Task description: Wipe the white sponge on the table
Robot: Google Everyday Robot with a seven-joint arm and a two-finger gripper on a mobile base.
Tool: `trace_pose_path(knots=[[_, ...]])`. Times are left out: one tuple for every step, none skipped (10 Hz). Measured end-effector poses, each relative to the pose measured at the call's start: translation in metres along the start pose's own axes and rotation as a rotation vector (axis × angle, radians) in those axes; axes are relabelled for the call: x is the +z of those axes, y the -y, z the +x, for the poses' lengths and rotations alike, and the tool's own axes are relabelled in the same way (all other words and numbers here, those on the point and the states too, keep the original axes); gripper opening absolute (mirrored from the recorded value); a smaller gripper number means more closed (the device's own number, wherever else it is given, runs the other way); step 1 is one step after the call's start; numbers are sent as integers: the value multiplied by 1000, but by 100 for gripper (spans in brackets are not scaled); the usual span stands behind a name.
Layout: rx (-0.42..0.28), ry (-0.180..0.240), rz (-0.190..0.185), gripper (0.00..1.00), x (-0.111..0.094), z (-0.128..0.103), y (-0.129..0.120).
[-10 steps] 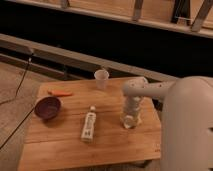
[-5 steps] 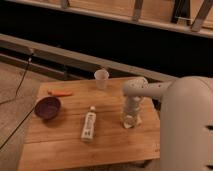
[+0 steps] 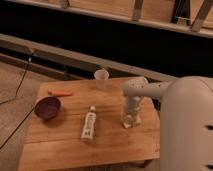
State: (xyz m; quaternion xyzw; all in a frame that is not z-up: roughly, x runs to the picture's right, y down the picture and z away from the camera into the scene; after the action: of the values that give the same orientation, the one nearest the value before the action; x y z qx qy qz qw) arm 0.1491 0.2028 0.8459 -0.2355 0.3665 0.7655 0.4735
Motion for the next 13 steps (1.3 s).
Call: trace_pose_path(knots=[[6,-6,5,0,0,2,4],[14,-12,11,0,-1,5,9],[24,-18,16,0,-1,7,15],[46,-21,14,0,-2,8,26],[59,-20,10,0,-2,7,32],[70,-20,7,0,-3,5,37],[78,-20,4,0,-2,2,43],[84,-23,4,0,0,-4,51],[85,-25,4,0,2,-9,55],[80,-35,10,0,5,-14,60],[74,-35,11,0,7,-22,61],[66,-34,14,0,9,-29,61],[55,-34,17,0,11,-36,60]])
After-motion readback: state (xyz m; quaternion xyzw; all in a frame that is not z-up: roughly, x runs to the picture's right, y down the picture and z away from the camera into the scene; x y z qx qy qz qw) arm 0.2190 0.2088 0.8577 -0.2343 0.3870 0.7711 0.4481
